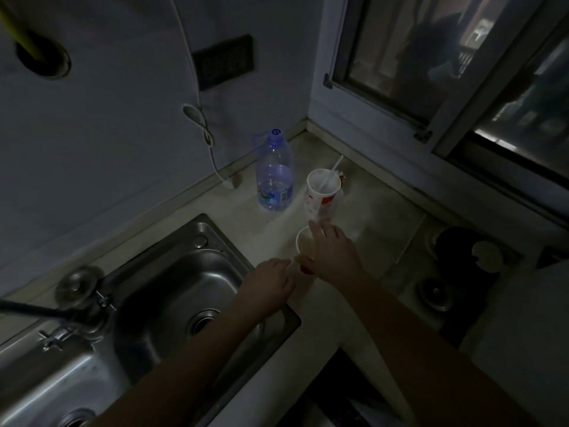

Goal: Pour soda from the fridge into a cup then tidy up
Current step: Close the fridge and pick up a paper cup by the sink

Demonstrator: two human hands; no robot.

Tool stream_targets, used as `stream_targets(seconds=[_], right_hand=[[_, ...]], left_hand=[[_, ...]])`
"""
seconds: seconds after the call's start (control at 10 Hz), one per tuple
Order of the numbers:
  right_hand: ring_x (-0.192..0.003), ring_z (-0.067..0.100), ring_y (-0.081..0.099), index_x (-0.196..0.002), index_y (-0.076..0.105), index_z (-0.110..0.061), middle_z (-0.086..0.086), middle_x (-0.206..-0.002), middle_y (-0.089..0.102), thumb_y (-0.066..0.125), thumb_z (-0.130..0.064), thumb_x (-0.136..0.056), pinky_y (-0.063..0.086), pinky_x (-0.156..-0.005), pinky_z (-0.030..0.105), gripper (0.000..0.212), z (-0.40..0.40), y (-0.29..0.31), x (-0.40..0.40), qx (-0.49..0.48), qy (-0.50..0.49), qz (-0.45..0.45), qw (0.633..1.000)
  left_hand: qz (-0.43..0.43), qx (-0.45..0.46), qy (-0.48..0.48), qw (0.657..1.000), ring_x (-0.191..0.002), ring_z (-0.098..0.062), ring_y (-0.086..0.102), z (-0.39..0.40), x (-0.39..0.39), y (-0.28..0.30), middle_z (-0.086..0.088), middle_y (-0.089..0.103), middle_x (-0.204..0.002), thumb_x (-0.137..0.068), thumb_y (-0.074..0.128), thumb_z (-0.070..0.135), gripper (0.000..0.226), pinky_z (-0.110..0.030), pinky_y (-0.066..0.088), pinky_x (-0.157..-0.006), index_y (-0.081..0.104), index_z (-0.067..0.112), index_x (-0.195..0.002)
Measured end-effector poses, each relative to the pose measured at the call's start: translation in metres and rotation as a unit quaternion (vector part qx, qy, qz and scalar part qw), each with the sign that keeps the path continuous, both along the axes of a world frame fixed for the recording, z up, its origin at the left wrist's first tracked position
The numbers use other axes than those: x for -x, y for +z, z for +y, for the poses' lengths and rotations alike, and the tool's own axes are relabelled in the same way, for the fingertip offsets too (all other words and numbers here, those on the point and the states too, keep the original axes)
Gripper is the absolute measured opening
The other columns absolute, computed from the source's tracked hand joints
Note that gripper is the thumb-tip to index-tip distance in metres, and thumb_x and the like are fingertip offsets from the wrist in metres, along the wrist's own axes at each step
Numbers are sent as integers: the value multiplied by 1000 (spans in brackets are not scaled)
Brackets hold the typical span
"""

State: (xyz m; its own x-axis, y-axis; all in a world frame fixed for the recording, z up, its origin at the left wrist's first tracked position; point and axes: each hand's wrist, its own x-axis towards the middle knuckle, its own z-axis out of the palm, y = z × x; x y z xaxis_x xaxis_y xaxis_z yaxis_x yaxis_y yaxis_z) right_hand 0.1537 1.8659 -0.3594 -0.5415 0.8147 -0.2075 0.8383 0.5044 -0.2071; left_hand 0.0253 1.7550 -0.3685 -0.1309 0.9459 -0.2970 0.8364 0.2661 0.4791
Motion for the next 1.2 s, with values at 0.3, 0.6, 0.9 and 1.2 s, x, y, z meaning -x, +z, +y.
stream_targets(seconds=[0.3, 0.6, 0.9, 1.2], right_hand=[[-134, 36, 34, -144, 32, -9, 14, -152, 27, 54, -45, -93, 39, -102, 45, 66, 8, 13, 1, 9, 46, 4, 999], [-122, 32, 46, -145, 31, -22, 9, -140, 42, 62, -48, -84, 44, -97, 51, 73, 13, 20, -5, 68, -69, 146, 984], [-120, 26, 47, -146, 25, -30, 4, -139, 41, 64, -56, -79, 45, -96, 42, 82, 3, 35, 4, 78, -27, 190, 978], [-137, 16, 32, -150, 17, -22, 0, -153, 26, 74, -56, -71, 33, -108, 32, 103, -17, 50, 23, 131, 40, 196, 971]], left_hand=[[-130, 54, 84, 987, -115, -29, 54, 21, -3, -15, -18, 58, -128, -105, 36, 28, 39, -33, 40, -92, 55, 2, -127], [-406, 116, 357, 833, -113, -25, 54, 35, -10, -41, -10, 55, -128, -104, 29, 45, 46, -42, 42, -104, 47, 15, -134], [-565, 68, 446, 691, -113, -27, 61, 36, 1, -39, -16, 68, -117, -102, 25, 52, 64, -37, 47, -93, 56, 2, -128], [-604, 17, 423, 675, -99, -20, 64, 12, 21, -38, -6, 73, -97, -103, 35, 42, 44, -30, 49, -88, 64, 9, -108]])
